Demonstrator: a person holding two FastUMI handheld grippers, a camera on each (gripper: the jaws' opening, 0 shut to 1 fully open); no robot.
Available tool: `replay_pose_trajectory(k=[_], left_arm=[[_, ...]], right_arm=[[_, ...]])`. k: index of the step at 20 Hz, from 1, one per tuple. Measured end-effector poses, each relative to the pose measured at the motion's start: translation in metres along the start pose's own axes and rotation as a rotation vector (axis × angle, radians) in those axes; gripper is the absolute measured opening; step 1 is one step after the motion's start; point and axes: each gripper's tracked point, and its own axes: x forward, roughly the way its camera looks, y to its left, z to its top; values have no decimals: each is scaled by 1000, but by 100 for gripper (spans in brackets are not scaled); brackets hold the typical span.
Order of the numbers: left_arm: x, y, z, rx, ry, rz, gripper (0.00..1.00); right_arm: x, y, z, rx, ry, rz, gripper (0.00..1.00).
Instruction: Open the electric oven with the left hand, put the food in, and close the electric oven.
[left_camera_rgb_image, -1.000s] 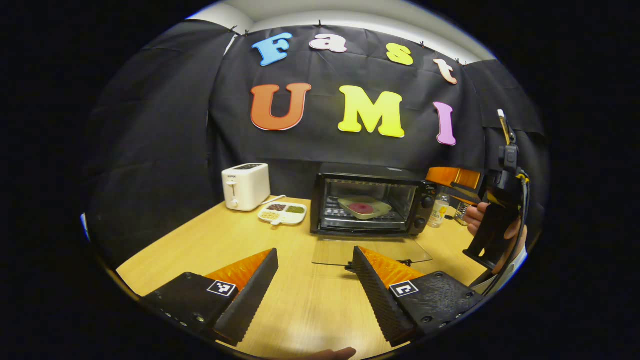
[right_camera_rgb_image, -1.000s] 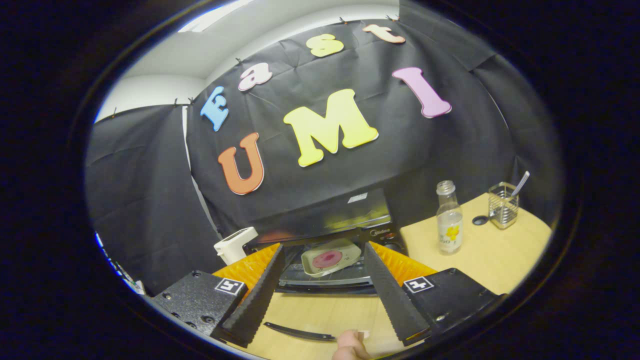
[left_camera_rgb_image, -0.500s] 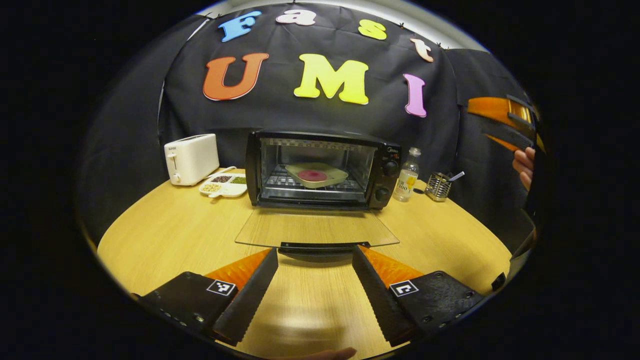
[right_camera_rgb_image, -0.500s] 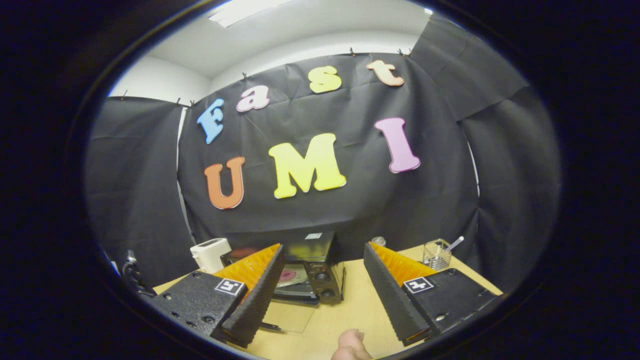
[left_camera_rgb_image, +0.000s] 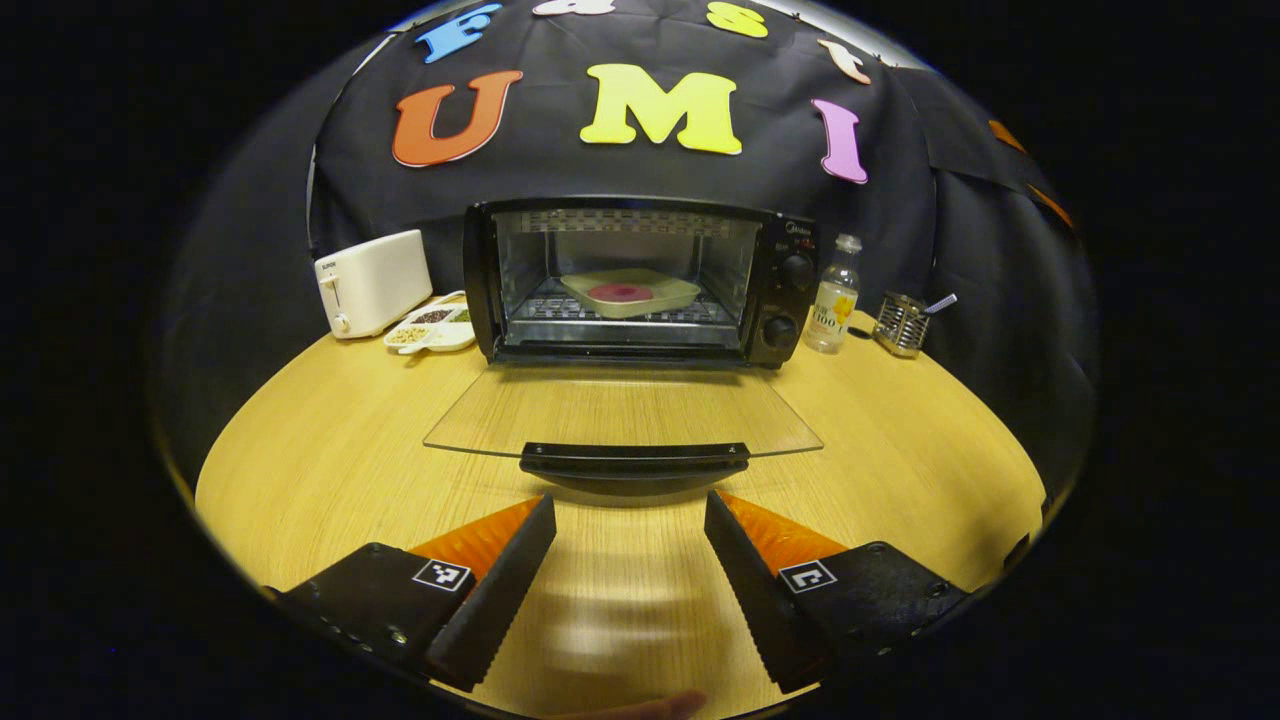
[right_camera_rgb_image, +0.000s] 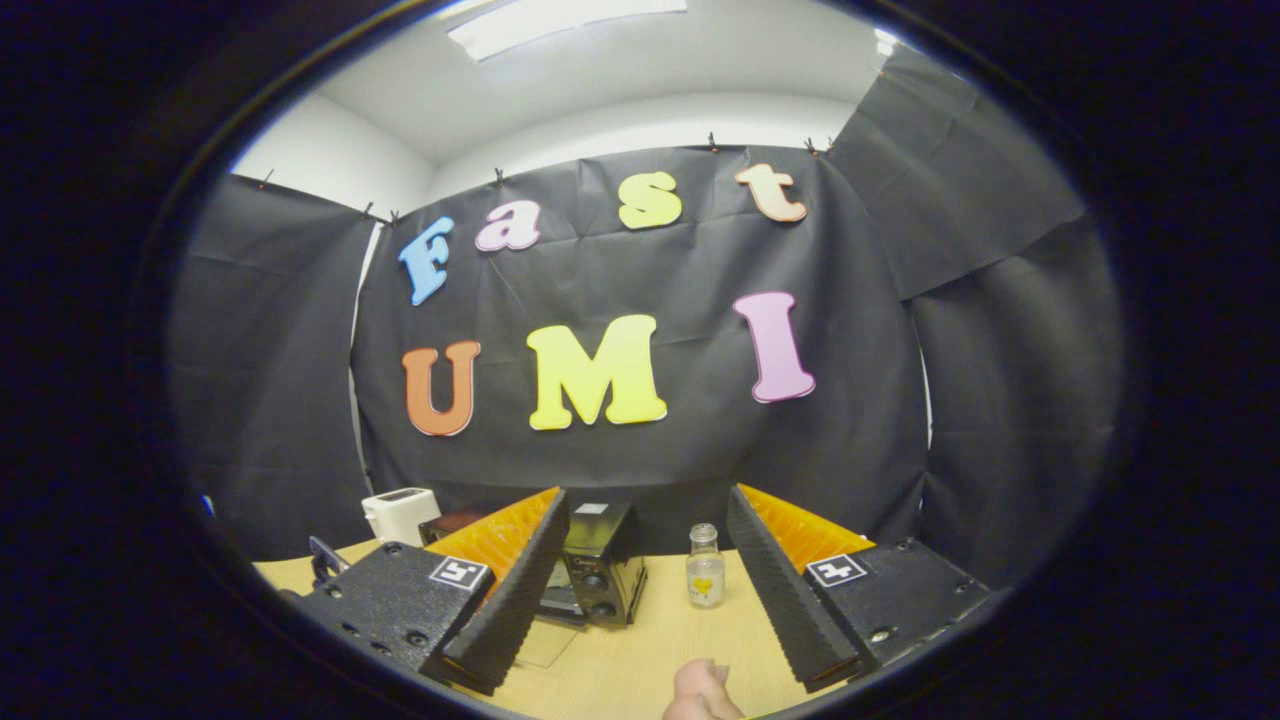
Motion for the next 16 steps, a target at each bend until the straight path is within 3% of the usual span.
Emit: replay_pose_trajectory(k=[2, 3, 8, 9, 10, 11, 12, 16], left_arm=[[10, 0, -6, 23, 33, 20, 96], [14, -1, -10, 25, 53, 28, 96], [27, -5, 1, 19, 82, 33, 95], [29, -8, 1, 12, 95, 26, 95], [30, -8, -2, 2, 122, 21, 96], [32, -8, -3, -2, 138, 18, 87], [31, -7, -3, 3, 146, 14, 97], [29, -7, -2, -6, 172, 13, 98]], right_arm=[[-3, -11, 0, -5, -3, 2, 100], [1, -17, -3, -10, -5, -7, 96], [5, -41, -11, -26, -12, -18, 96], [2, -48, -12, -24, -15, -24, 100], [2, -53, -14, -27, -14, -31, 96], [2, -58, -17, -29, -12, -38, 96], [2, -58, -20, -33, -5, -36, 96], [6, -54, -25, -26, 9, -18, 96]])
